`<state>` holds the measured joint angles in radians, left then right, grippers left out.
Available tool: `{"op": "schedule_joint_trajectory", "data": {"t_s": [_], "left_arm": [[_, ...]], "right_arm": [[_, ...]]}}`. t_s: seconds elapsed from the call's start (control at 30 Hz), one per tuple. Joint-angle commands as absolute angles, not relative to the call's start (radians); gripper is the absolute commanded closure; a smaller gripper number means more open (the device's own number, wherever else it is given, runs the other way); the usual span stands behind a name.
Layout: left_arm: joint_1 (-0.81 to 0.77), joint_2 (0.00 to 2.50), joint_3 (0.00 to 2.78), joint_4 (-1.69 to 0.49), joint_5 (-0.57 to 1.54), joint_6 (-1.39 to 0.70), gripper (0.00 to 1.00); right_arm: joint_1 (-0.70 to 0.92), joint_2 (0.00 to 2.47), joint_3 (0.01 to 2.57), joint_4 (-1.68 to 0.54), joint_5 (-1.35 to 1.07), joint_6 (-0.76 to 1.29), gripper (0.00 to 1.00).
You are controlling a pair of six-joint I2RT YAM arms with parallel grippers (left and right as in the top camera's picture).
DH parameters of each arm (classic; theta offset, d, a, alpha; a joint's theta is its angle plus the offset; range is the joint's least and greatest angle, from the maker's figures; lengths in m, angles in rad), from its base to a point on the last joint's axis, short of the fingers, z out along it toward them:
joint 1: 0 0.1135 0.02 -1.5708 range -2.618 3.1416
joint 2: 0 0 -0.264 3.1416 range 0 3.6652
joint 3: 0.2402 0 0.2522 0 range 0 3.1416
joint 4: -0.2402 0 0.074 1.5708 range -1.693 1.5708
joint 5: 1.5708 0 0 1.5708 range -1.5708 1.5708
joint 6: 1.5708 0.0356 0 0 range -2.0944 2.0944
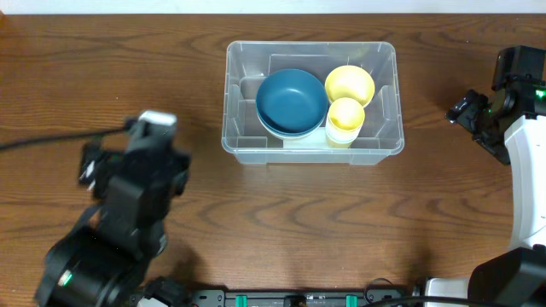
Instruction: Pack container
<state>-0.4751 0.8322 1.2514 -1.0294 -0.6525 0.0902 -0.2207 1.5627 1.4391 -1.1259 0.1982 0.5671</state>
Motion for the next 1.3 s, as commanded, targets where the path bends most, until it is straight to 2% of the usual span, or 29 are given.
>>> {"op": "schedule_joint_trajectory", "data": {"t_s": [0.0,0.13,0.3,0.63,0.83,0.93,1.27], "left_arm": [[-0.392,0.723,1.261,-1.092,-0.600,-0.065,0.02],[-0.278,0.590,1.232,-1.073,-0.403,-0.065,0.02],[-0.186,0.421,1.105,-0.928,-0.143,-0.061,0.02],[-0.058,0.116,0.504,-0.248,0.163,-0.063,0.02],[-0.059,0.019,0.218,0.072,0.184,-0.066,0.02],[-0.070,0.002,0.137,0.144,0.184,-0.066,0.02],[-0.075,0.002,0.004,0.110,0.183,-0.065,0.02]], "right_arm": [[-0.229,1.565,1.451,-1.126,0.205,0.579,0.01],[-0.229,1.565,1.451,-1.126,0.205,0.579,0.01],[-0.229,1.565,1.451,-1.126,0.205,0.579,0.01],[-0.229,1.565,1.451,-1.126,0.205,0.579,0.01],[-0.229,1.565,1.451,-1.126,0.205,0.579,0.01],[-0.229,1.565,1.451,-1.126,0.205,0.579,0.01],[-0.229,1.565,1.451,-1.126,0.205,0.579,0.01]]}}
